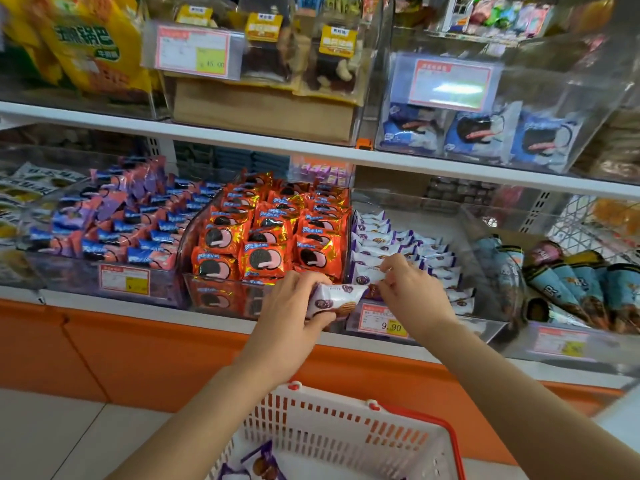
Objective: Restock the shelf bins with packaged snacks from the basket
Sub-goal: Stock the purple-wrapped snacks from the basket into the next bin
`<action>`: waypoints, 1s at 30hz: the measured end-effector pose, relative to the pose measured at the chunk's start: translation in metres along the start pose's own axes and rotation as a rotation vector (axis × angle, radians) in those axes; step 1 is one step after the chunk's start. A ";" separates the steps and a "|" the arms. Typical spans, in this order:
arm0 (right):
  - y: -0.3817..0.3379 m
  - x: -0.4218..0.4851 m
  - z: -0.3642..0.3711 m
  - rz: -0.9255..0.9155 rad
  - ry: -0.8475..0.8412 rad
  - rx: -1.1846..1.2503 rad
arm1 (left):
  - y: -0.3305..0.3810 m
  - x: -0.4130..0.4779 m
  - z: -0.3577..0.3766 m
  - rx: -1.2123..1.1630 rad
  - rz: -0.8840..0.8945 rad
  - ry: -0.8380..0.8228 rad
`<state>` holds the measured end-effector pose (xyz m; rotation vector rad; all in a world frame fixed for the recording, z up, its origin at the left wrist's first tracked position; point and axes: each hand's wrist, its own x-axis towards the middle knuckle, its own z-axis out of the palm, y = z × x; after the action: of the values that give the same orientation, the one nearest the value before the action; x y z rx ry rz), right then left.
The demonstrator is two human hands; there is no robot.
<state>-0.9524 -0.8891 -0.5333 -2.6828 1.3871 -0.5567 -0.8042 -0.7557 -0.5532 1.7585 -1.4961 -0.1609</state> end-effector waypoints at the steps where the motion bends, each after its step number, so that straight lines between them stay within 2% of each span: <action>1: 0.002 -0.001 0.000 -0.027 0.012 0.033 | 0.003 0.003 0.002 -0.040 -0.010 0.007; 4: 0.004 -0.002 -0.005 0.013 -0.035 0.210 | 0.010 0.014 0.009 -0.151 -0.063 0.014; 6: 0.010 -0.004 -0.011 0.098 -0.131 0.453 | 0.015 0.022 0.016 -0.199 -0.098 0.020; 9: 0.016 -0.009 -0.020 0.169 -0.270 0.791 | 0.024 0.033 0.027 -0.193 -0.102 0.015; 11: 0.021 -0.011 -0.023 0.140 -0.314 0.880 | 0.028 0.038 0.037 -0.157 -0.094 -0.009; 16: 0.028 -0.006 -0.021 0.063 -0.248 0.860 | 0.031 0.039 0.049 -0.002 -0.005 0.010; 21: 0.034 0.001 -0.013 0.144 -0.110 0.792 | 0.016 0.019 0.046 0.491 0.211 0.080; 24: 0.031 0.002 -0.007 0.166 -0.129 0.673 | -0.002 0.007 0.049 0.594 0.299 0.078; 30: 0.013 0.001 0.002 0.190 -0.001 0.509 | -0.013 -0.006 0.053 0.688 0.307 0.017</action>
<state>-0.9618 -0.8977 -0.5380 -2.1284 1.2691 -0.7654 -0.8260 -0.7768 -0.5990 1.9883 -1.9273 0.5894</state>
